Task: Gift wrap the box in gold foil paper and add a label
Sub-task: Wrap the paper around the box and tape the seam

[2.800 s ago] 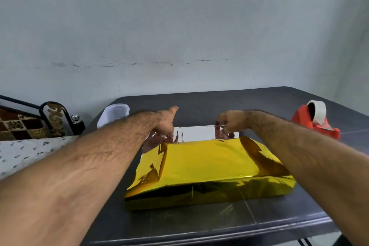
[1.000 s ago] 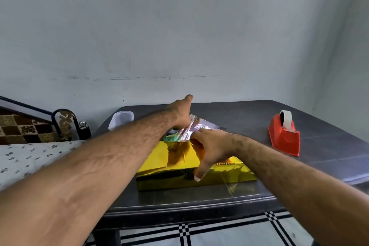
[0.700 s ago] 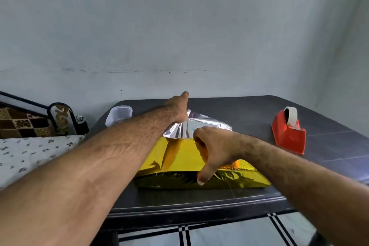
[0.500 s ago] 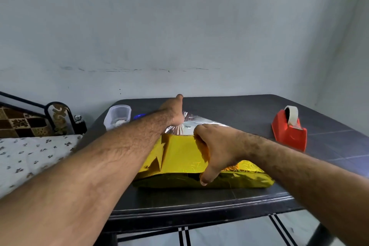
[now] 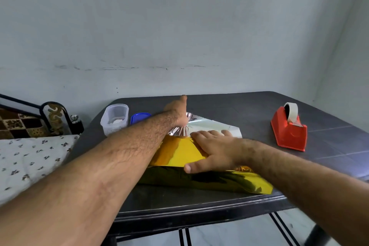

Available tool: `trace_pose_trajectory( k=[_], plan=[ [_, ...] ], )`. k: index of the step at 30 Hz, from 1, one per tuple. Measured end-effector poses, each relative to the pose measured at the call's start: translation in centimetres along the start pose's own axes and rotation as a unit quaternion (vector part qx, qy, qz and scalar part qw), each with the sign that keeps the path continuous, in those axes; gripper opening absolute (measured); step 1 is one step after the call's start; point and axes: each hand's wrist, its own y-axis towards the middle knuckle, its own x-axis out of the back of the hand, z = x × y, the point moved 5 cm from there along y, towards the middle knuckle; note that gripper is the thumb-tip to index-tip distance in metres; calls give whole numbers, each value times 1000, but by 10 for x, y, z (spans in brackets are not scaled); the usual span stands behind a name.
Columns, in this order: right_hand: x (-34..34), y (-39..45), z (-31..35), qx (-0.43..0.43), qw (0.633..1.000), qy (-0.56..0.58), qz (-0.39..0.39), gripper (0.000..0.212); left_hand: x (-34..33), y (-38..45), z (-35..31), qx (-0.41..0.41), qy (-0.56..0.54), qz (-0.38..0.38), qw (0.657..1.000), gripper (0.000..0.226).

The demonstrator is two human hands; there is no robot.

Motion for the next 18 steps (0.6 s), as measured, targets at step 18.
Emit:
trace_pose_trajectory(
  k=[18],
  plan=[
    [-19, -15, 20, 20, 995, 14, -99, 124, 65, -40, -16, -183, -76, -22, 980, 100]
  ],
)
